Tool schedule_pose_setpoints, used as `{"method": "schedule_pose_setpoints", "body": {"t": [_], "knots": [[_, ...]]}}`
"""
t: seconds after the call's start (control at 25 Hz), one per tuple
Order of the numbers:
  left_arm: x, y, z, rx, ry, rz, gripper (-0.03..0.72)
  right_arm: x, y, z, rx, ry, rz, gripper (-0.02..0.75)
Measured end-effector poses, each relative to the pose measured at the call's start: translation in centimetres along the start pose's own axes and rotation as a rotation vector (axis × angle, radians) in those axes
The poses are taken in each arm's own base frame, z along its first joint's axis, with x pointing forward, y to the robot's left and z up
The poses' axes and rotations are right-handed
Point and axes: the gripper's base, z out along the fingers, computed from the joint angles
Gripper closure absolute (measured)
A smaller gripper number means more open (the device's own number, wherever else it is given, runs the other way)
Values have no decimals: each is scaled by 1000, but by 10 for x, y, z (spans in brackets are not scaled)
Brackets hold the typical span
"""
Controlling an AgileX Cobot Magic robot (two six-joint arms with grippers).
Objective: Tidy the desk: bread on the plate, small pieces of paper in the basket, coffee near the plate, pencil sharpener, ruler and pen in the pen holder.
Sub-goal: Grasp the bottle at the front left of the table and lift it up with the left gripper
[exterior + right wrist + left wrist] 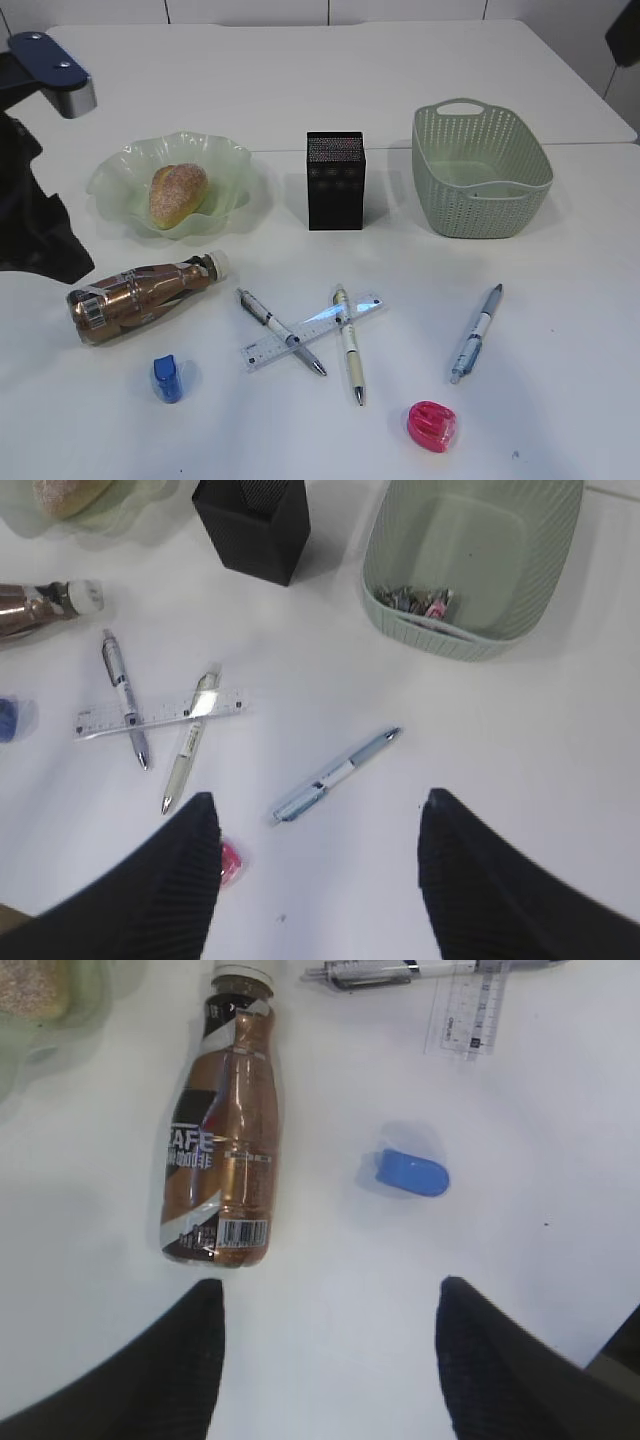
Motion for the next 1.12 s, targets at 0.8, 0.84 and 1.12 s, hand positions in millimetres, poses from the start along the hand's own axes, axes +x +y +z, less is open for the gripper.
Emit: {"method": "schedule_pose_setpoints", "body": {"t": [0.8,0.84,1.12], "knots": [[-67,73,82,211,146,24,222,49,7,-4,-21,21,14,245],[-66,73,85,216,152,28,222,49,8,-4,-23,20,15,245],[-68,65,108,246,201,60,163,48,8,-4,-24,16,16,245]]}}
